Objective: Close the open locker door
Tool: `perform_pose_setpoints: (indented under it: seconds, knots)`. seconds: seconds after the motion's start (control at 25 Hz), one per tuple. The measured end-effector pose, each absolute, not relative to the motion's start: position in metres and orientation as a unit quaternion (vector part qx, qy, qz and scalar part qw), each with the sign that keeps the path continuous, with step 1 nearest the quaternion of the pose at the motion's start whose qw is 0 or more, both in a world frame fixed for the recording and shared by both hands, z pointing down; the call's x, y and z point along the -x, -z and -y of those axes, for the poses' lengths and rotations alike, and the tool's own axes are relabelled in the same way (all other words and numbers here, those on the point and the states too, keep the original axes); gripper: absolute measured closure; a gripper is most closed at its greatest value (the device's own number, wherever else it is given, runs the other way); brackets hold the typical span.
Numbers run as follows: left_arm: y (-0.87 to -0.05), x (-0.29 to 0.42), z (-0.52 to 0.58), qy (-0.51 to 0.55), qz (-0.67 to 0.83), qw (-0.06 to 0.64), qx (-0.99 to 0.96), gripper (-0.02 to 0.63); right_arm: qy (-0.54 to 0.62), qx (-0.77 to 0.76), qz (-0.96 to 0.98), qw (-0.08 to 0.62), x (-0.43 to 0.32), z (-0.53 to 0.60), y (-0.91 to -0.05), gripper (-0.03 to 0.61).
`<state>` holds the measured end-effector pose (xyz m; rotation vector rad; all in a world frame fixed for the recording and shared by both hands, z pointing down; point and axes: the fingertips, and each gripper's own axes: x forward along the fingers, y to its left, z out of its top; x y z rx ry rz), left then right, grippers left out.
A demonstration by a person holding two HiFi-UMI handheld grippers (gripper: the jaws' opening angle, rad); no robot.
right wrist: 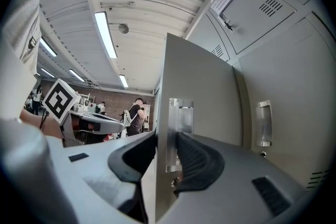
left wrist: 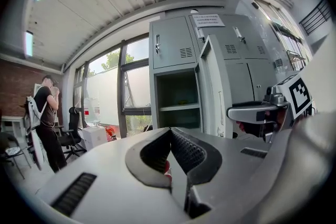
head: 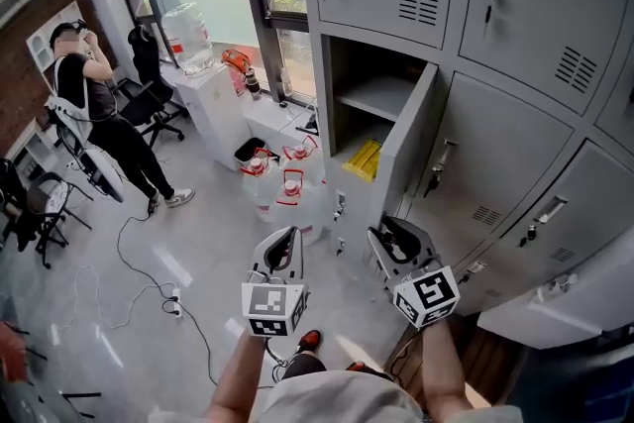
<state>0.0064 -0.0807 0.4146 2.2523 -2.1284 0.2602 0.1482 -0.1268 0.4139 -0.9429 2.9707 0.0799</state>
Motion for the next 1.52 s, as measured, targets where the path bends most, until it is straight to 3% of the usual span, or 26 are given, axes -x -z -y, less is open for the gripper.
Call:
perform_pose_setpoints:
  seconds: [1.52]
  knots:
    - [-0.417,0.152,0.254,-0.072,0.567,0.011,-0.820,0.592,-0.009,0.479,-0.878,0.000,0.012,0.256,-0.414,0.466]
